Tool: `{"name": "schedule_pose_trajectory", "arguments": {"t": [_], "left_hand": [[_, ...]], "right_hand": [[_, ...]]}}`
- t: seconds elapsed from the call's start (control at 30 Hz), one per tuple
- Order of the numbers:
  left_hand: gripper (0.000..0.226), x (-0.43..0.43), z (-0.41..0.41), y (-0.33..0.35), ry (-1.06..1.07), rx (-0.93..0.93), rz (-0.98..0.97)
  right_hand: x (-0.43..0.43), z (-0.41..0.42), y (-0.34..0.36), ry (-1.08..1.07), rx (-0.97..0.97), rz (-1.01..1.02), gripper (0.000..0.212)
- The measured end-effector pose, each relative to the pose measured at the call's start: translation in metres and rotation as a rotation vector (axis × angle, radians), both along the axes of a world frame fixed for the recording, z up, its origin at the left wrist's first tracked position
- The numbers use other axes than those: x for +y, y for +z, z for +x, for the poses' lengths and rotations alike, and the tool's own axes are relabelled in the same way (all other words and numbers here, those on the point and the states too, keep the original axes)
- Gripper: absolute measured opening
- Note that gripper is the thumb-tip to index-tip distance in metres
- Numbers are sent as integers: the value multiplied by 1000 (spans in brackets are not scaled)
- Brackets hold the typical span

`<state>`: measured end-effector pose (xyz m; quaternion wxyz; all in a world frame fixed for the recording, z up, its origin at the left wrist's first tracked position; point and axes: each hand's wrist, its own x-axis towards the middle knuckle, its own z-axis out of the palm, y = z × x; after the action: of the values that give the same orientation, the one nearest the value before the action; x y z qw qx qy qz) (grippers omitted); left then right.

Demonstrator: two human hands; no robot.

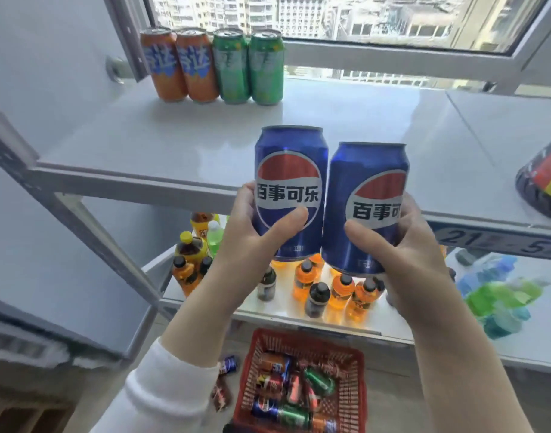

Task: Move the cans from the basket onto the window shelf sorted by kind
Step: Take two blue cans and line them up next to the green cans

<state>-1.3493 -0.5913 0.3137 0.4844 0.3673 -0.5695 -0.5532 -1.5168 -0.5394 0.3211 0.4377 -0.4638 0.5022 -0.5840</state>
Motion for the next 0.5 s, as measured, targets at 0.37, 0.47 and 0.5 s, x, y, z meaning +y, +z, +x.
{"name": "schedule_pose_trajectory", "arguments": {"t": [0.37, 0.47, 0.5], "left_hand": [[59, -120, -38, 63, -102, -92, -125], [62, -158, -48, 68, -119, -140, -177], [62, -170, -51, 67, -112, -157, -189]], "right_hand": [[-107, -39, 57, -34, 66, -176, 58], [-139, -49, 60, -29, 91, -184, 59], [-149, -52, 60, -26, 103, -177, 60]]}}
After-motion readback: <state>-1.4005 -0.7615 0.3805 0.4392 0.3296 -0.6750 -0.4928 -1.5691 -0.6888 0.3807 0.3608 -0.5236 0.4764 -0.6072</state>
